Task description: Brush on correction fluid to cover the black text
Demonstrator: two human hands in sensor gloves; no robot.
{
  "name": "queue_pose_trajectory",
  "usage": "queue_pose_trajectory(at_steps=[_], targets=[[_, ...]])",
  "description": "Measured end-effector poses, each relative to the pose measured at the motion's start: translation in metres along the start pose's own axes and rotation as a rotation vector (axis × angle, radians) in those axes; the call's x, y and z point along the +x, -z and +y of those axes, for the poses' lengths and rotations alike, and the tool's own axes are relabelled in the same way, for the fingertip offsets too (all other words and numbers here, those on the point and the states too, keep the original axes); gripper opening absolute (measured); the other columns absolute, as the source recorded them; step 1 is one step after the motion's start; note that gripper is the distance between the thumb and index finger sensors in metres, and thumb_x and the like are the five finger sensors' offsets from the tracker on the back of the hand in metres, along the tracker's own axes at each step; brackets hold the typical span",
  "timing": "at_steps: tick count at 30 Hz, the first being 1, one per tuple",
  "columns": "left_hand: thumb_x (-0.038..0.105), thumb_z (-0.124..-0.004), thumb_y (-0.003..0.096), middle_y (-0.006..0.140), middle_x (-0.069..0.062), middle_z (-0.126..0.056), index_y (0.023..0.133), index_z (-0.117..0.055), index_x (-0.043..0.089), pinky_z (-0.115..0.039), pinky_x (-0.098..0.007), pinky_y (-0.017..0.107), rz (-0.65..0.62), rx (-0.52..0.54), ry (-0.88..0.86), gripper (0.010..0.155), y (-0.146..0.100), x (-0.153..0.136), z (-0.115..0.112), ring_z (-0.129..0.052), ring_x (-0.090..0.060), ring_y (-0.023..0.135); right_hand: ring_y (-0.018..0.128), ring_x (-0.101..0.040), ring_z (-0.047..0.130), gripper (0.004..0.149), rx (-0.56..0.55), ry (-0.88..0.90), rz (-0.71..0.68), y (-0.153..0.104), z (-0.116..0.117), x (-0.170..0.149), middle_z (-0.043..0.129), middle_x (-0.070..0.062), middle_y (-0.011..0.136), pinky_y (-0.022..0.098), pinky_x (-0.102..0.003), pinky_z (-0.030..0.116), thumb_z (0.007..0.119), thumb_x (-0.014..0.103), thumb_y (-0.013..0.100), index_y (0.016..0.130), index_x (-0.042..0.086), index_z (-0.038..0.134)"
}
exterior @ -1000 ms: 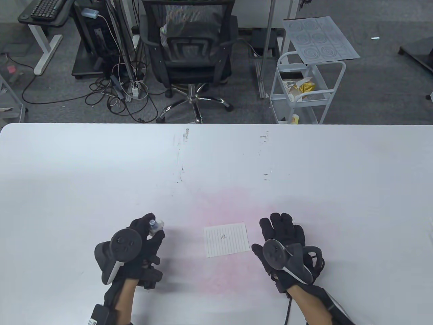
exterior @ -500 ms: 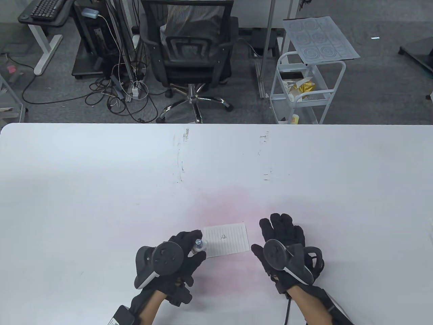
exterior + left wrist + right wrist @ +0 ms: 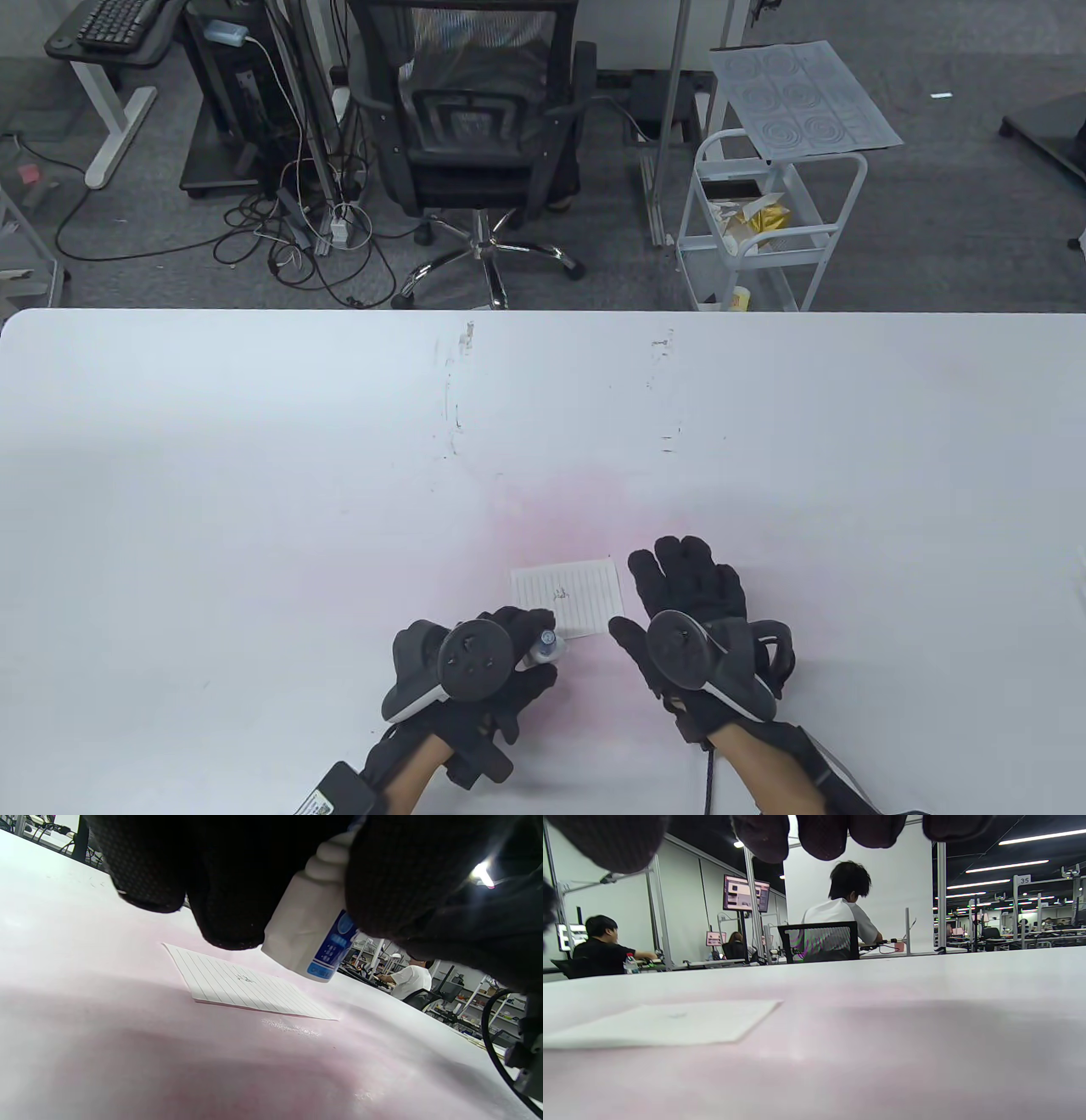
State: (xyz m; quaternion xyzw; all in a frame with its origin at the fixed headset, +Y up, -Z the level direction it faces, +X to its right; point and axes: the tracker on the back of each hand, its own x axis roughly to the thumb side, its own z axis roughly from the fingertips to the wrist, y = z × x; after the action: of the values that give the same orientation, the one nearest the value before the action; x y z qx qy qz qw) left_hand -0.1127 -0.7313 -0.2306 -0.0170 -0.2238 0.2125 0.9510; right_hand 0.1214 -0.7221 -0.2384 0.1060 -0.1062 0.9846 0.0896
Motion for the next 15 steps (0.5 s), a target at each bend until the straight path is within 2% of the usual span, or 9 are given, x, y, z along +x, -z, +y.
queue_pose_trajectory(at_steps=[4,6,9,11,15], targets=[[0.046,-0.093,0.0349,0.082,-0.007,-0.094,0.09,-0.079,0.022,-0.083,-0.046,0.057,-0.008,-0.01,-0.001,0.061,0.001,0.003,-0.003,-0.103,-0.02,0.059,0.099,-0.042,0.054,0.076,-0.05,0.098,-0.097,-0.007,-0.009,0.021,0.05,-0.005,0.105,0.066,-0.063,0.053,0.07,0.067,0.038,0.1,0.027,0.053],[0.046,-0.092,0.0349,0.082,-0.007,-0.094,0.09,-0.079,0.022,-0.083,-0.045,0.057,-0.015,-0.008,-0.001,0.061,0.002,0.005,-0.004,-0.103,-0.019,0.059,0.097,-0.042,0.06,0.078,-0.014,0.199,-0.178,-0.011,-0.012,0.032,0.054,-0.004,0.103,0.066,-0.062,0.056,0.072,0.07,0.036,0.1,0.027,0.056],[0.047,-0.092,0.0348,0.082,-0.007,-0.094,0.09,-0.079,0.022,-0.084,-0.045,0.056,-0.025,-0.005,-0.007,0.061,0.002,0.008,-0.005,-0.103,-0.019,0.059,0.091,-0.041,0.069,0.079,0.012,0.356,-0.223,-0.015,-0.014,0.042,0.062,-0.003,0.097,0.064,-0.061,0.059,0.076,0.07,0.034,0.097,0.024,0.061],[0.047,-0.092,0.0348,0.082,-0.007,-0.094,0.089,-0.08,0.022,-0.084,-0.045,0.056,-0.04,0.003,-0.017,0.061,0.002,0.011,-0.006,-0.104,-0.019,0.058,0.082,-0.04,0.079,0.073,-0.014,0.42,-0.212,-0.018,-0.013,0.047,0.07,-0.003,0.09,0.062,-0.06,0.064,0.079,0.067,0.033,0.09,0.023,0.069],[0.047,-0.093,0.0344,0.081,-0.007,-0.095,0.089,-0.08,0.022,-0.084,-0.045,0.056,-0.073,-0.011,0.001,0.061,0.001,0.019,-0.008,-0.104,-0.019,0.058,0.064,-0.034,0.093,0.057,-0.14,0.413,-0.176,-0.017,-0.011,0.048,0.083,-0.001,0.073,0.054,-0.056,0.072,0.084,0.061,0.033,0.075,0.024,0.08]])
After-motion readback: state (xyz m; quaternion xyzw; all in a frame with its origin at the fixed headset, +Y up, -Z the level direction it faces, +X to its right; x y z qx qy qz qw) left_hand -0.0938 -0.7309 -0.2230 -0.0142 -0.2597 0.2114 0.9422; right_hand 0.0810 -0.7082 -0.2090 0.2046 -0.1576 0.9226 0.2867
